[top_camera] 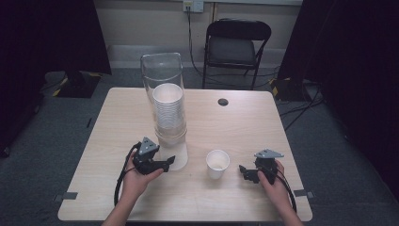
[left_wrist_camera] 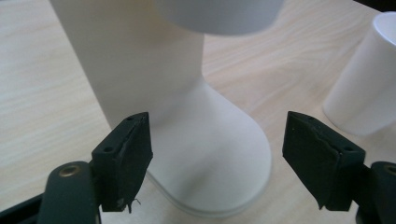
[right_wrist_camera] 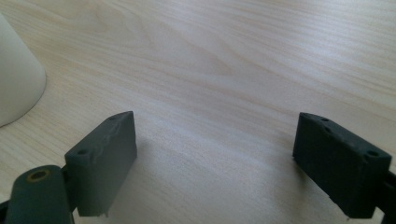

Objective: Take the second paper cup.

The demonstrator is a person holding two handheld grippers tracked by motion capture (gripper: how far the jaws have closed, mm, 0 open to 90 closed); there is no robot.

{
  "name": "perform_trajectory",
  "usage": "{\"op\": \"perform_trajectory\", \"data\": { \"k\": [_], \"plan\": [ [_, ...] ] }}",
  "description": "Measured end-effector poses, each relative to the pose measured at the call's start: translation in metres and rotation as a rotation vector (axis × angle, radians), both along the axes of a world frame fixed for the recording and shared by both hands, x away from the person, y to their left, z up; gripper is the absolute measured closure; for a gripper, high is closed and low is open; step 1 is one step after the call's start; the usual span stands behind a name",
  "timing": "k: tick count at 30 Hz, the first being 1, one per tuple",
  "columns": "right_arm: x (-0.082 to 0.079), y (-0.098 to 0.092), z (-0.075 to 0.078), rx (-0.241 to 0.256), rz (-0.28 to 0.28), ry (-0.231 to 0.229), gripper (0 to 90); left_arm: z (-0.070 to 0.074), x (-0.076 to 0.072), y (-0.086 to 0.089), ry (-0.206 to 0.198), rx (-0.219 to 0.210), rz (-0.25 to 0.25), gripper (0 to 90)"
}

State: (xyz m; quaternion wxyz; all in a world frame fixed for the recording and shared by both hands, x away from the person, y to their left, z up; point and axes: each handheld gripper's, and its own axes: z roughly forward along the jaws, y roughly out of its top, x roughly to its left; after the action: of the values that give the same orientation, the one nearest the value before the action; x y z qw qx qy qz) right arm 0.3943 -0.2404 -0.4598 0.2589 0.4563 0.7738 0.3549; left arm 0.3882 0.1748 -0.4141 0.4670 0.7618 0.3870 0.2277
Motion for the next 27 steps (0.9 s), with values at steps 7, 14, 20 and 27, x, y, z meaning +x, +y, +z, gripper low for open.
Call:
{"op": "perform_trajectory", "data": {
  "k": [7, 14, 20, 27],
  "plan": [
    [0.0, 0.0, 0.0, 0.0, 0.0, 0.0, 13.0, 0.007, 0.007, -0.003, -0.055, -0.068, 0.033, 23.6],
    [0.0, 0.0, 0.0, 0.0, 0.0, 0.0, 13.0, 0.019, 0.008, -0.011, -0.123, -0.088, 0.027, 23.3],
    [0.0, 0.0, 0.0, 0.0, 0.0, 0.0, 13.0, 0.025, 0.011, -0.016, -0.147, -0.106, 0.036, 26.0],
    [0.0, 0.0, 0.0, 0.0, 0.0, 0.0, 13.0, 0.024, 0.014, -0.021, -0.176, -0.126, 0.059, 33.2]
  ]
}}
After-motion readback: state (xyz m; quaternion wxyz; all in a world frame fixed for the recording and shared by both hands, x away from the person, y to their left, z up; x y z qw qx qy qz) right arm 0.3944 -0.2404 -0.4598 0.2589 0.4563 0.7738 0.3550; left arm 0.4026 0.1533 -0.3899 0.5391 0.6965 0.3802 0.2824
